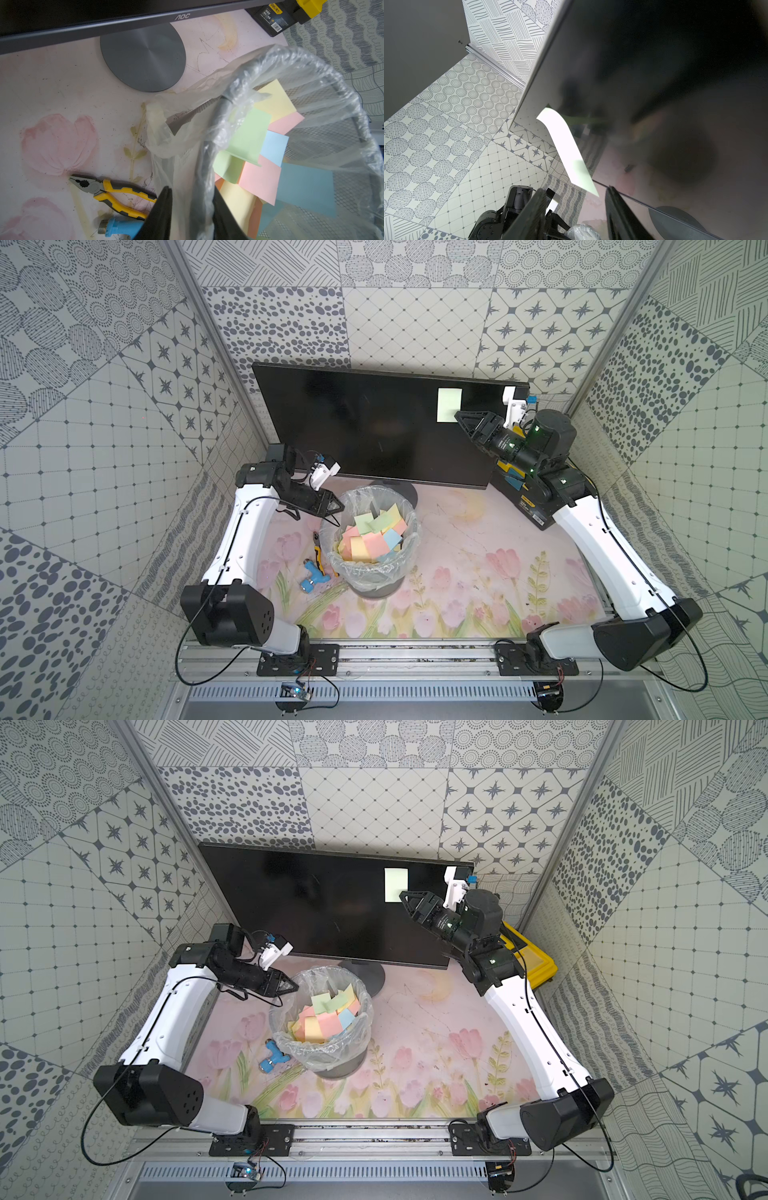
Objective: Remove the sticky note from the monitor
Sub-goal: Tear off the sticky note from the monitor.
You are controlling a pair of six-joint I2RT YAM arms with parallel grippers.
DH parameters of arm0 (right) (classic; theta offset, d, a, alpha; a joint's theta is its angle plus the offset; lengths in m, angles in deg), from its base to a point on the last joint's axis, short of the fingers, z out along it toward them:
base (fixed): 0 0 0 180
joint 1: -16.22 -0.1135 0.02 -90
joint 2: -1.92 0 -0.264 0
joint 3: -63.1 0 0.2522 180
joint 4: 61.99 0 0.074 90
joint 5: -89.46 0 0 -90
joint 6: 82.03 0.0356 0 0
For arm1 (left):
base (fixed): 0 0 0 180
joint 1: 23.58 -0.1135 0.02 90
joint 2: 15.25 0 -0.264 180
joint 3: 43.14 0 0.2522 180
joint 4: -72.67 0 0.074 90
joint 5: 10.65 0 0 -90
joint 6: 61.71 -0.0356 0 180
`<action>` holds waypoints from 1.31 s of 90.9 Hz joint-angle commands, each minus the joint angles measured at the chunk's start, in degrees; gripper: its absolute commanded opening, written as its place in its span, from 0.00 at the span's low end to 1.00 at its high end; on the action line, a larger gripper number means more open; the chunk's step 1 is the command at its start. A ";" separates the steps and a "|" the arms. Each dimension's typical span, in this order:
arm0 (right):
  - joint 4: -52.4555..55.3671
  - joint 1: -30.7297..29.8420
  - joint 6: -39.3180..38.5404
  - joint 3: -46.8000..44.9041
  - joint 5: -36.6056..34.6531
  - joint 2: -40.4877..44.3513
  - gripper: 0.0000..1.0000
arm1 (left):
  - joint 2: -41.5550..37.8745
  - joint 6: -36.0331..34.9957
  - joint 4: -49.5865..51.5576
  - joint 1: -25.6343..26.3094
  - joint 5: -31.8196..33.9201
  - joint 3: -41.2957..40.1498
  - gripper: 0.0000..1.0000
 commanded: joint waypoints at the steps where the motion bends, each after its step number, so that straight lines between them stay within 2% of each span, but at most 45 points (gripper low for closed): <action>1: -2.81 0.29 0.43 1.97 1.47 -1.04 0.48 | 0.37 -1.56 0.76 0.14 0.17 0.85 0.33; 25: -2.90 0.35 0.14 2.18 1.91 -1.75 0.47 | 0.36 -1.56 0.79 0.19 0.25 0.84 0.33; 52: -3.60 0.38 0.29 2.73 2.59 -2.03 0.33 | 0.46 -1.56 0.77 0.12 0.26 0.84 0.33; 86: -3.59 0.38 0.12 2.47 2.55 -2.01 0.27 | 0.52 -1.57 0.72 0.20 0.27 0.84 0.33; 119: -4.20 0.39 0.27 2.77 2.55 -2.08 0.17 | 0.54 -1.56 0.72 0.18 0.34 0.84 0.33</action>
